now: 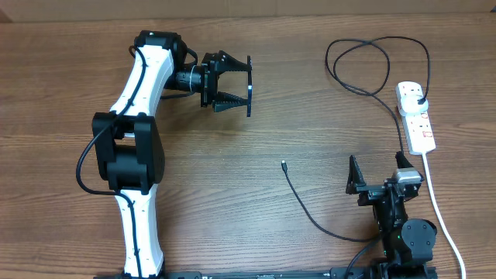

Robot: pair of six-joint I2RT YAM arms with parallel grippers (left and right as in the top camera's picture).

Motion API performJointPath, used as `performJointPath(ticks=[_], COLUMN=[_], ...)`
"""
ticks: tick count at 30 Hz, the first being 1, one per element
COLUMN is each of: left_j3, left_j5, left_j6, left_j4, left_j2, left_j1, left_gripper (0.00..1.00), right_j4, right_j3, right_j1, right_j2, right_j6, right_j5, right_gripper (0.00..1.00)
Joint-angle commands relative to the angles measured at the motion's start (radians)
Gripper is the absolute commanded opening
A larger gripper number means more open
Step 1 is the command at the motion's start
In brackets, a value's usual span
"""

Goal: Plug charger to phone and switch on socket
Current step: 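Open the right gripper and reach it toward the cable plug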

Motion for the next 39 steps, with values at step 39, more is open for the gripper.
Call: performJointPath(ticks=[39], left_j3=[0.026], left_j5=[0.062], left_j6=[0.007], left_j4=[-0.026], left_j2=[-0.002], left_j1=[0.001], left_gripper=[0.74], right_j4=[-0.531], right_j3=[0.499], right_j1=[-0.001], right_j2=[0.353], right_j6=[0.319], right_j5=[-0.402], right_gripper=[1.0])
